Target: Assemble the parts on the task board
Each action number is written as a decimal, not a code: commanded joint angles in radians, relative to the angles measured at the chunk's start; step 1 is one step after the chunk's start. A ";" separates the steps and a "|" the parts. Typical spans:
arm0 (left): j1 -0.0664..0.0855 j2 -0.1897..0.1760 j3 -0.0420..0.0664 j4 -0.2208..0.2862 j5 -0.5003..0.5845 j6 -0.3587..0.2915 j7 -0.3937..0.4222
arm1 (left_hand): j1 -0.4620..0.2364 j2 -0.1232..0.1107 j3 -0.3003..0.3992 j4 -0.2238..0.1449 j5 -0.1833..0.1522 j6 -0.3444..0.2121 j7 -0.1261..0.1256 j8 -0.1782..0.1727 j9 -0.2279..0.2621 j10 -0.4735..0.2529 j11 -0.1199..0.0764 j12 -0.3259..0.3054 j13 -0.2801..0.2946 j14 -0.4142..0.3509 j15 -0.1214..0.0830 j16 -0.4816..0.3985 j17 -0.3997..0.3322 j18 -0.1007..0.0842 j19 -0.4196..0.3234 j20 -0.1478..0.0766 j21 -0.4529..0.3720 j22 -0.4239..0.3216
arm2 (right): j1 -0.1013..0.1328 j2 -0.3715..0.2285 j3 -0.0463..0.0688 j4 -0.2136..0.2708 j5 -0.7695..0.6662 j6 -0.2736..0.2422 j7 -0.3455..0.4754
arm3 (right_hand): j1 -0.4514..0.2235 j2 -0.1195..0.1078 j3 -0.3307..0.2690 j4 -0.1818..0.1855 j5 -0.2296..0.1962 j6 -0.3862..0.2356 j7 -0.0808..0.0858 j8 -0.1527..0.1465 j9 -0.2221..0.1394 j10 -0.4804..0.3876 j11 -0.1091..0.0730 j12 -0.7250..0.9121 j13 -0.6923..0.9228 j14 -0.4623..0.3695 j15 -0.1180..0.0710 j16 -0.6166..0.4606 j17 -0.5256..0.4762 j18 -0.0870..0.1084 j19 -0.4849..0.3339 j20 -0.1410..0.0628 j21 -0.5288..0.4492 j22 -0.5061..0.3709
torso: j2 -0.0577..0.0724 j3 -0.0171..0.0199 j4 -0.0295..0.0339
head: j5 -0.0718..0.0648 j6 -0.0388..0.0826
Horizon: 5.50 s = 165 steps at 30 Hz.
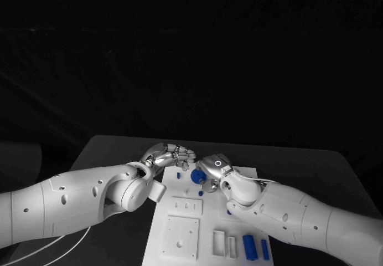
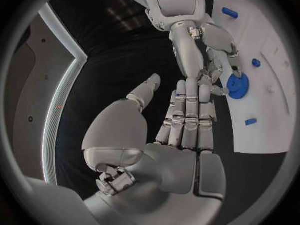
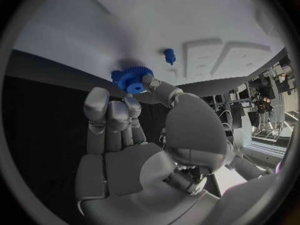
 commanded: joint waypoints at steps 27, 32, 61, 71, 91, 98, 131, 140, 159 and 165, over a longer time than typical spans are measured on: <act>0.004 0.003 0.002 0.001 0.006 0.003 0.004 | -0.010 -0.001 0.007 -0.001 -0.007 0.001 0.005 -0.006 0.001 0.005 0.000 -0.005 0.002 -0.004 -0.001 -0.001 0.002 0.019 -0.009 -0.001 0.005 0.004 | -0.002 0.009 -0.004 -0.014 0.042 0.055 0.016 | 0.007 -0.032 -0.057 -0.013 -0.008 -0.020 0.044 -0.035 -0.018 -0.015 0.022 -0.009 -0.008 -0.001 0.018 -0.017 0.008 0.081 -0.011 -0.005 0.003 0.014 | -0.001 0.0026 -0.0031 | 0.003 -0.003; 0.004 0.004 0.002 0.000 0.006 0.004 0.004 | -0.010 -0.001 0.007 -0.001 -0.007 0.001 0.005 -0.006 0.001 0.005 0.000 -0.005 0.002 -0.004 -0.001 -0.001 0.002 0.019 -0.009 -0.001 0.005 0.004 | -0.002 0.009 -0.004 -0.012 0.042 0.051 0.015 | 0.005 -0.033 -0.070 -0.017 -0.008 -0.026 0.045 -0.037 -0.019 -0.017 0.023 -0.008 -0.008 -0.001 0.019 -0.019 0.010 0.081 -0.013 -0.005 0.003 0.014 | 0.000 0.0033 -0.0028 | 0.003 -0.004; 0.004 0.001 0.002 0.000 0.007 0.003 0.004 | -0.011 -0.001 0.009 -0.001 -0.007 0.001 0.005 -0.006 0.002 0.005 -0.001 -0.005 0.003 -0.003 -0.002 -0.001 0.002 0.020 -0.008 -0.001 0.006 0.004 | -0.004 0.001 -0.004 0.003 0.031 0.042 -0.002 | 0.011 -0.030 -0.078 -0.021 -0.007 -0.015 0.044 -0.030 -0.017 -0.017 0.022 -0.007 -0.010 0.000 0.019 -0.021 0.012 0.081 -0.013 -0.005 0.003 0.013 | 0.000 0.0024 -0.0027 | -0.001 -0.006; 0.004 0.001 0.001 -0.001 0.007 0.002 0.003 | -0.011 -0.001 0.009 -0.002 -0.007 0.000 0.005 -0.006 0.002 0.005 -0.001 -0.005 0.003 -0.003 -0.002 -0.001 0.002 0.020 -0.008 -0.001 0.006 0.004 | -0.004 0.000 -0.004 -0.004 0.092 0.070 0.016 | 0.011 -0.032 -0.079 -0.019 -0.006 -0.026 0.045 -0.036 -0.021 -0.017 0.023 -0.007 -0.011 0.000 0.020 -0.023 0.014 0.081 -0.014 -0.004 0.001 0.012 | 0.000 0.0014 -0.0014 | -0.003 -0.003; 0.004 -0.003 0.001 -0.002 0.008 0.002 0.003 | -0.012 -0.001 0.010 -0.001 -0.007 0.000 0.006 -0.006 0.002 0.005 0.000 -0.005 0.003 -0.003 -0.002 -0.001 0.002 0.020 -0.008 -0.001 0.006 0.004 | -0.004 -0.020 -0.004 -0.002 0.154 0.134 0.028 | -0.012 0.105 -0.005 -0.107 0.366 -0.073 0.026 -0.043 -0.023 -0.018 0.005 -0.003 -0.014 0.002 0.002 -0.031 0.029 0.081 -0.019 0.002 0.011 0.015 | 0.000 0.0016 -0.0025 | -0.002 -0.004; 0.004 -0.005 0.001 -0.002 0.008 0.002 0.004 | -0.012 0.000 0.011 -0.001 -0.007 -0.001 0.006 -0.007 0.002 0.005 0.000 -0.005 0.003 -0.003 -0.002 -0.001 0.002 0.020 -0.008 -0.001 0.006 0.004 | -0.003 -0.039 -0.004 0.015 0.156 0.079 0.026 | -0.016 0.104 -0.007 -0.110 0.368 -0.071 0.028 -0.041 -0.023 -0.018 0.006 -0.003 -0.014 0.002 0.003 -0.032 0.030 0.081 -0.018 0.001 0.011 0.015 | -0.001 0.0022 -0.0021 | -0.001 -0.001; -0.015 -0.007 0.000 -0.087 0.013 0.013 0.028 | -0.012 -0.004 0.012 -0.004 -0.008 0.001 0.005 -0.005 0.004 0.012 -0.003 -0.002 0.006 -0.003 -0.002 -0.001 0.003 0.020 -0.009 -0.001 0.006 0.005 | -0.006 -0.383 0.106 0.047 0.725 0.114 0.476 | -0.073 0.079 -0.331 -0.164 0.144 -0.064 0.056 -0.026 -0.018 -0.058 0.033 0.006 -0.015 -0.007 0.028 -0.056 0.047 0.081 -0.058 -0.012 -0.001 0.017 | -0.047 0.0505 -0.0573 | -0.003 0.010; -0.032 -0.005 0.000 -0.093 0.013 0.020 0.030 | -0.012 -0.003 0.012 -0.004 -0.008 0.001 0.005 -0.006 0.004 0.012 -0.004 -0.002 0.006 -0.004 -0.002 -0.001 0.003 0.020 -0.009 -0.001 0.006 0.005 | -0.056 -0.352 0.106 -0.061 0.743 0.150 0.502 | -0.026 0.081 -0.368 -0.166 0.142 -0.068 0.054 -0.030 -0.021 -0.063 0.031 0.007 -0.018 -0.009 0.026 -0.059 0.051 0.081 -0.067 -0.012 -0.001 0.017 | -0.051 0.0661 -0.0566 | -0.005 -0.001; -0.038 -0.010 0.001 -0.081 0.010 0.027 0.027 | -0.012 -0.003 0.013 -0.004 -0.008 0.000 0.006 -0.006 0.004 0.010 -0.003 -0.003 0.006 -0.005 -0.001 -0.002 0.002 0.020 -0.010 0.000 0.006 0.005 | -0.090 -0.287 0.107 -0.151 0.769 0.122 0.511 | 0.004 0.115 -0.385 -0.163 0.137 -0.067 0.045 -0.032 -0.025 -0.061 0.022 0.009 -0.021 -0.007 0.017 -0.061 0.057 0.081 -0.069 -0.008 0.002 0.017 | -0.037 0.0827 -0.0497 | -0.014 -0.010; -0.038 -0.013 0.001 -0.073 0.008 0.027 0.026 | -0.012 -0.003 0.013 -0.004 -0.008 0.000 0.006 -0.006 0.004 0.010 -0.003 -0.003 0.007 -0.005 -0.001 -0.002 0.002 0.020 -0.010 0.000 0.006 0.005 | -0.091 -0.271 0.107 -0.158 0.769 0.121 0.504 | 0.000 0.125 -0.382 -0.162 0.125 -0.063 0.043 -0.031 -0.026 -0.060 0.021 0.009 -0.022 -0.006 0.016 -0.061 0.059 0.081 -0.068 -0.008 0.002 0.016 | -0.032 0.0786 -0.0378 | -0.023 -0.009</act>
